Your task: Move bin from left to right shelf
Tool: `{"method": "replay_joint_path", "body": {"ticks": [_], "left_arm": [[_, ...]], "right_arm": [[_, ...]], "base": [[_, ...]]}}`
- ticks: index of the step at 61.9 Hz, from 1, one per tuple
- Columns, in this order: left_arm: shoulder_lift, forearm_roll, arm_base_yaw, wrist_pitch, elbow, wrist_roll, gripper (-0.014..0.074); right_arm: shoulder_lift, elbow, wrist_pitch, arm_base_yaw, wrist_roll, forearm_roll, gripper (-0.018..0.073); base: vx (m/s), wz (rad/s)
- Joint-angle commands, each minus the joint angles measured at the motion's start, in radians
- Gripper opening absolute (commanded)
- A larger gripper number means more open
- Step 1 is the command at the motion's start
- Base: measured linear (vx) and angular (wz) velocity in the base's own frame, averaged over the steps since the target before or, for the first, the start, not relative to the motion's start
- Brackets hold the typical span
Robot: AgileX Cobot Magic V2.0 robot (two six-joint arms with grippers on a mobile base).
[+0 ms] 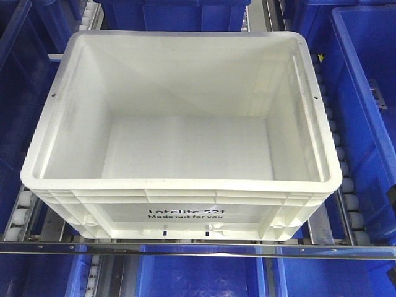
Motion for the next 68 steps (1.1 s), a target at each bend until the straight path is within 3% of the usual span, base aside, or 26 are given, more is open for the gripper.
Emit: {"method": "replay_joint_path", "body": {"ticks": [1, 31, 36, 40, 48, 68], "left_arm": [[-0.007, 0.002, -0.007, -0.172, 0.02, 0.001, 0.0295], [-0.007, 0.0, -0.007, -0.195, 0.026, 0.001, 0.0295], [-0.007, 0.0, -0.007, -0.203, 0.027, 0.001, 0.0278], [-0.007, 0.0, -0.007, -0.205, 0.027, 0.001, 0.0216], [-0.007, 0.0, -0.007, -0.204, 0.027, 0.001, 0.0], [-0.007, 0.0, -0.007, -0.203, 0.027, 0.001, -0.0009]], "right_arm": [[0.029, -0.007, -0.14, -0.002, -0.008, -0.009, 0.0447], [0.03, -0.007, -0.159, -0.002, -0.007, 0.006, 0.0433], [0.03, -0.007, -0.155, -0.002, -0.007, 0.005, 0.0374], [0.03, -0.007, -0.155, -0.002, -0.007, 0.005, 0.0258], [0.03, -0.007, -0.155, -0.002, -0.007, 0.005, -0.0015], [0.03, -0.007, -0.139, -0.002, 0.002, 0.006, -0.0007]], "base": [[0.0, 0.0], [0.0, 0.0], [0.0, 0.0], [0.0, 0.0], [0.0, 0.0], [0.0, 0.0]]}}
